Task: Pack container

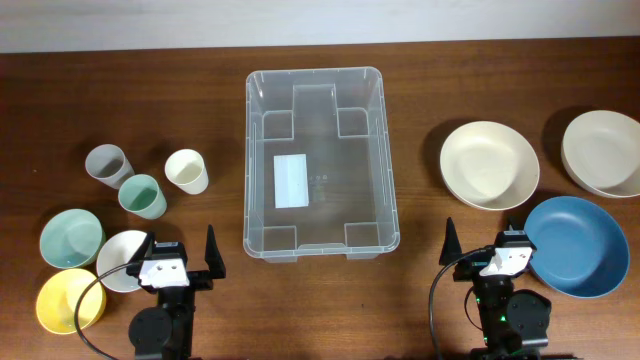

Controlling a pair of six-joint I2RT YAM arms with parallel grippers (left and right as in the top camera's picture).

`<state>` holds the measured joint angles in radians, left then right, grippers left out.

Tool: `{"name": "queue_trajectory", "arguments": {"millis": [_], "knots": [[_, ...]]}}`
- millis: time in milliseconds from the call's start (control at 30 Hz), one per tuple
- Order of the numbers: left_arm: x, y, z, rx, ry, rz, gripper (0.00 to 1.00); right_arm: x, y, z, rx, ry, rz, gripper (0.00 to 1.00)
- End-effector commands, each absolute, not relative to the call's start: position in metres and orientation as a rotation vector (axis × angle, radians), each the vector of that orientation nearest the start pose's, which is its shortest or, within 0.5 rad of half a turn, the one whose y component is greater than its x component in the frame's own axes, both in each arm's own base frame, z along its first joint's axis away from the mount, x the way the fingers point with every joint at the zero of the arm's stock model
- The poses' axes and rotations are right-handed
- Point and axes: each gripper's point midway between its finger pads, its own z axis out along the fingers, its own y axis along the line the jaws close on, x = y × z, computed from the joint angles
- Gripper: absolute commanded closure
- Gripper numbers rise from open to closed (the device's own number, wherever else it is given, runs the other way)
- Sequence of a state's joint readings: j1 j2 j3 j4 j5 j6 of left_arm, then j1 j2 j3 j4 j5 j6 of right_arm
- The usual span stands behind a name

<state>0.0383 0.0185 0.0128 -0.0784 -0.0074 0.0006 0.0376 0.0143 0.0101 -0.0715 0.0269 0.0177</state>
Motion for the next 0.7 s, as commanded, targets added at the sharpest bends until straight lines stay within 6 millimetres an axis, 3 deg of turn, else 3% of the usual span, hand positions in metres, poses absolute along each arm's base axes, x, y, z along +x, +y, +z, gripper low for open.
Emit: {"name": "queue_trajectory", "arguments": {"millis": [0, 667], "knots": [[0.2457, 0.0101, 0.1559, -0.022, 1.652, 0.047, 0.01, 0.2463, 0.0075, 0.1537, -0.009, 1.658, 0.028, 0.01], [0.2459, 0.0101, 0.1576, -0.022, 1.645, 0.047, 0.01, 0.2462, 0.0094, 0.1538, -0.017, 1.658, 0.037, 0.01]]}}
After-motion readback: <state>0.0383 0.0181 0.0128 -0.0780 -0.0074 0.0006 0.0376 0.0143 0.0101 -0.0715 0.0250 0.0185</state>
